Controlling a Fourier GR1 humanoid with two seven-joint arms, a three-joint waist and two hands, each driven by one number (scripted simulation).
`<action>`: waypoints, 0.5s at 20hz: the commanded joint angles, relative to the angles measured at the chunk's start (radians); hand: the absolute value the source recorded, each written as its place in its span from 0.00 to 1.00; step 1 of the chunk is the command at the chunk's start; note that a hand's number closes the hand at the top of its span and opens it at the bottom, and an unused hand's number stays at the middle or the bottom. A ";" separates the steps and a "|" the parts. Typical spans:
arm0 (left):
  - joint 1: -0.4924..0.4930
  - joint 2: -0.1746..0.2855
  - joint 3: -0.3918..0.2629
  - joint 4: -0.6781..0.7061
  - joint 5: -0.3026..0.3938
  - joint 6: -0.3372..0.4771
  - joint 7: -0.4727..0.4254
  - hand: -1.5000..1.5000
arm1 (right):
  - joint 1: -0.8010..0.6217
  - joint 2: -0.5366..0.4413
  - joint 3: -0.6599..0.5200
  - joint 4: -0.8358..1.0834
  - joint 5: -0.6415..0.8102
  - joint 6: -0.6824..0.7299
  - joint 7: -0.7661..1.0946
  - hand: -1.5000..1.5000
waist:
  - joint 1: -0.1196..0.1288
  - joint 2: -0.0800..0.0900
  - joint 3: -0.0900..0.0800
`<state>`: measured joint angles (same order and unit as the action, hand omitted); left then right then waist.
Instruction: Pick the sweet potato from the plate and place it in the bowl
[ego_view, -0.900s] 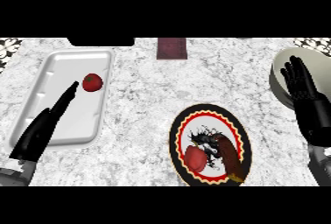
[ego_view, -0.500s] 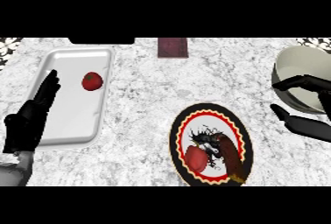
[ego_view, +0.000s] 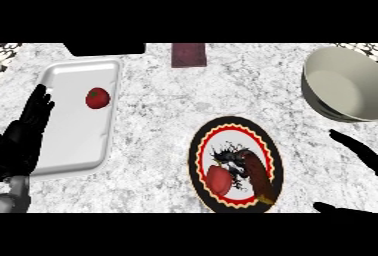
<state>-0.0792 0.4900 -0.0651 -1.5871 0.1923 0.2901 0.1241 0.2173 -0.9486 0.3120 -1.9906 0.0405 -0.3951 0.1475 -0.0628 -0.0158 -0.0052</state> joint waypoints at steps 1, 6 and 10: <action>-0.009 -0.038 -0.010 0.015 -0.015 0.001 -0.022 0.50 | 0.206 -0.061 -0.020 -0.207 0.106 -0.081 0.108 0.00 | 0.016 0.007 0.003; -0.023 -0.040 0.003 0.010 -0.018 -0.037 -0.006 0.50 | 0.127 -0.078 -0.108 -0.350 0.112 -0.007 0.377 0.00 | 0.054 0.014 0.004; -0.061 -0.043 0.042 0.076 -0.013 -0.073 -0.036 0.50 | 0.046 -0.128 -0.208 -0.364 0.030 0.138 0.455 0.00 | 0.057 0.016 0.004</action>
<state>-0.1048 0.4495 -0.0512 -1.5477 0.1787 0.2412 0.0916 0.3098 -1.0517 0.1668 -2.3077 0.0937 -0.3431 0.5021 -0.0147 -0.0027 -0.0018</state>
